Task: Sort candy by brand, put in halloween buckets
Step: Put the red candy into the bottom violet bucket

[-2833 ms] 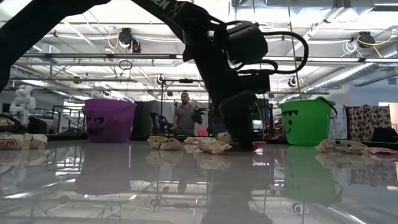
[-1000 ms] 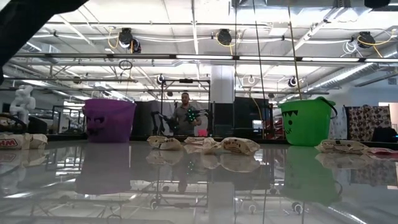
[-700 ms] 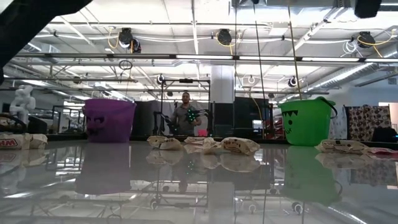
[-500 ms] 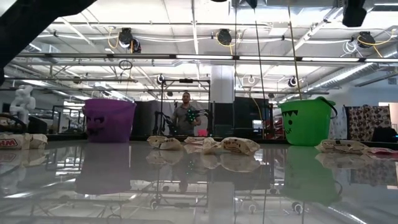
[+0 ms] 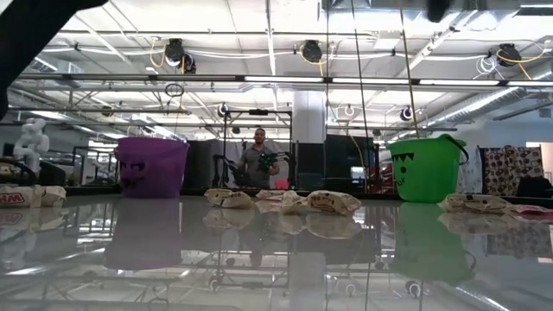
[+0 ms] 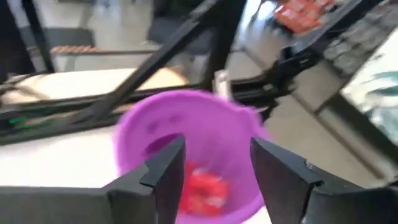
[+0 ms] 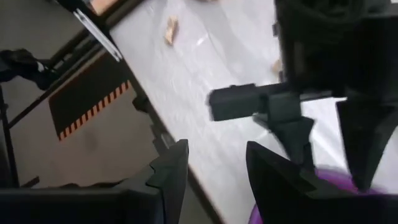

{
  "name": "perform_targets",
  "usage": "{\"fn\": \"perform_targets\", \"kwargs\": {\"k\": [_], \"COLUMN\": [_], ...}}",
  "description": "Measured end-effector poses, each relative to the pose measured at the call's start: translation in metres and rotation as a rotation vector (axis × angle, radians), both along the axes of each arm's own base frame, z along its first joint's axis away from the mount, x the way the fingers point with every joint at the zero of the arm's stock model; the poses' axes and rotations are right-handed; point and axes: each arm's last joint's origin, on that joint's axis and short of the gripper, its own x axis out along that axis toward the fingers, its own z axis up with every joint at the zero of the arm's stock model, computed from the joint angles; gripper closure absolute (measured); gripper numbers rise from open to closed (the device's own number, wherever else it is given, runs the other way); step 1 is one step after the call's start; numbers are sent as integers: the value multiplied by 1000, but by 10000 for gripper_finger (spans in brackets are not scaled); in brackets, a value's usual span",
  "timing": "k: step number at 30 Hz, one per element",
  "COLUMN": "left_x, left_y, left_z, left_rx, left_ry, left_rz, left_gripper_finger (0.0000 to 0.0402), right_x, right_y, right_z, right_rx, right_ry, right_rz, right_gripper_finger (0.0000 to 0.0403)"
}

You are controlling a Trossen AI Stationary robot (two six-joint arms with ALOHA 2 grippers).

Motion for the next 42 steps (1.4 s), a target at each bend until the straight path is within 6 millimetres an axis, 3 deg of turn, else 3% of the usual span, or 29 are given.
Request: {"fn": "perform_targets", "kwargs": {"k": [7,11,16,21,27,35,42], "left_x": [-29,-44,-70,-90,-102,-115,-121], "left_y": [54,102,163,207,228,230,256], "left_z": [44,53,54,42,30,24,25], "left_rx": [205,250,267,235,201,266,306], "left_ry": [65,178,386,594,709,842,811], "left_rz": [134,207,341,441,491,482,485], "left_gripper_finger": [214,214,214,214,214,214,214], "right_x": [1,9,19,24,13,-17,-48], "right_y": [-27,-45,-64,-76,-96,-120,-164], "right_z": [19,24,27,30,46,69,63], "right_rx": [-114,-169,-227,-272,-319,-461,-608], "right_ry": [-85,-77,-44,3,-20,-99,-71], "right_rz": [17,42,91,200,277,344,202], "right_gripper_finger": [248,248,248,248,248,248,248]}}
